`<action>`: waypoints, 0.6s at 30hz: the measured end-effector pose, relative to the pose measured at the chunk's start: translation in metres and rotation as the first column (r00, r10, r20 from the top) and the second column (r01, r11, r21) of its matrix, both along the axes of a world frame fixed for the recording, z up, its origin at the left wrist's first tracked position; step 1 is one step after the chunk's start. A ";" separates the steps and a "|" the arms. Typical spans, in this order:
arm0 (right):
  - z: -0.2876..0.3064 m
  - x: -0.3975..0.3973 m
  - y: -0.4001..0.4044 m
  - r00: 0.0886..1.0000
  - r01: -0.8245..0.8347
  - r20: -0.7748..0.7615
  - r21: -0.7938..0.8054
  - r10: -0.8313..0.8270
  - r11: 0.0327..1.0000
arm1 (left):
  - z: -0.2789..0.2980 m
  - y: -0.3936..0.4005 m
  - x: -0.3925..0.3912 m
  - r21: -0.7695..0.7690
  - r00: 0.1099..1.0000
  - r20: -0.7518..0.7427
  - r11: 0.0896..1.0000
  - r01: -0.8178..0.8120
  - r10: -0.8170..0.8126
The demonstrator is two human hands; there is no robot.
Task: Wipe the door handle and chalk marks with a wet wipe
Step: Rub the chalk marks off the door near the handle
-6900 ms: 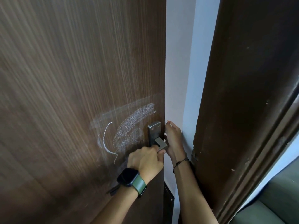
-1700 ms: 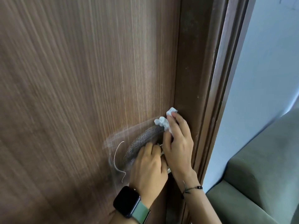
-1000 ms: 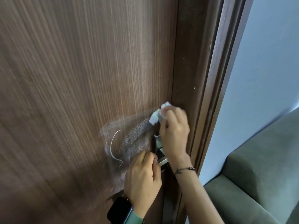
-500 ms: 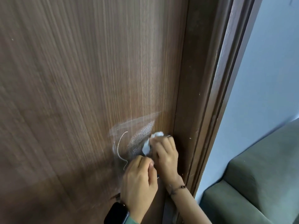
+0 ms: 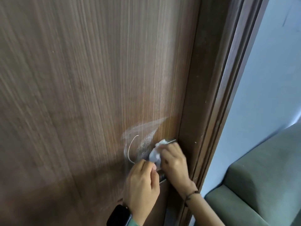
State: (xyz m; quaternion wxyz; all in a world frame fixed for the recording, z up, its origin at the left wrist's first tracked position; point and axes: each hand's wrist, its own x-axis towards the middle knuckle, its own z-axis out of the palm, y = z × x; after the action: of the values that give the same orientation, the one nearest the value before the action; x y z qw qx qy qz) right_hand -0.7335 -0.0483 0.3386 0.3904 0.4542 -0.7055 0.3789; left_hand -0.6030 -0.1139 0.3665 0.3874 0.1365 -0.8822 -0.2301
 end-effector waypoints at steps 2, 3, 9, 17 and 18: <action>0.028 -0.010 0.004 0.995 0.077 0.085 -0.212 -0.060 0.974 | 0.001 -0.002 0.004 0.008 1.000 -0.015 1.000 0.009 -0.009; 0.044 -0.015 0.001 0.986 0.133 0.136 -0.301 -0.096 0.944 | 0.001 -0.002 0.005 0.006 1.000 -0.017 1.000 0.007 -0.007; 0.027 0.015 -0.042 0.988 0.150 0.074 -0.230 -0.136 0.961 | 0.002 -0.006 0.016 0.008 0.999 -0.034 1.000 -0.021 0.022; 0.061 -0.005 -0.013 0.978 0.162 0.177 -0.343 -0.106 0.925 | 0.004 -0.010 0.025 -0.022 0.999 -0.024 1.000 -0.022 0.022; 0.072 -0.006 -0.019 0.974 0.178 0.196 -0.380 -0.109 0.908 | 0.003 -0.008 0.025 -0.024 0.999 -0.030 0.999 -0.025 0.024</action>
State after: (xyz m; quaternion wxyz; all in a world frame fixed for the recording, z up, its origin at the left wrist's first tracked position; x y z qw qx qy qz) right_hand -0.7399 -0.0673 0.4104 0.4391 0.2786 -0.6769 0.5209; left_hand -0.5779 -0.1220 0.3700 0.4049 0.1391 -0.8773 -0.2168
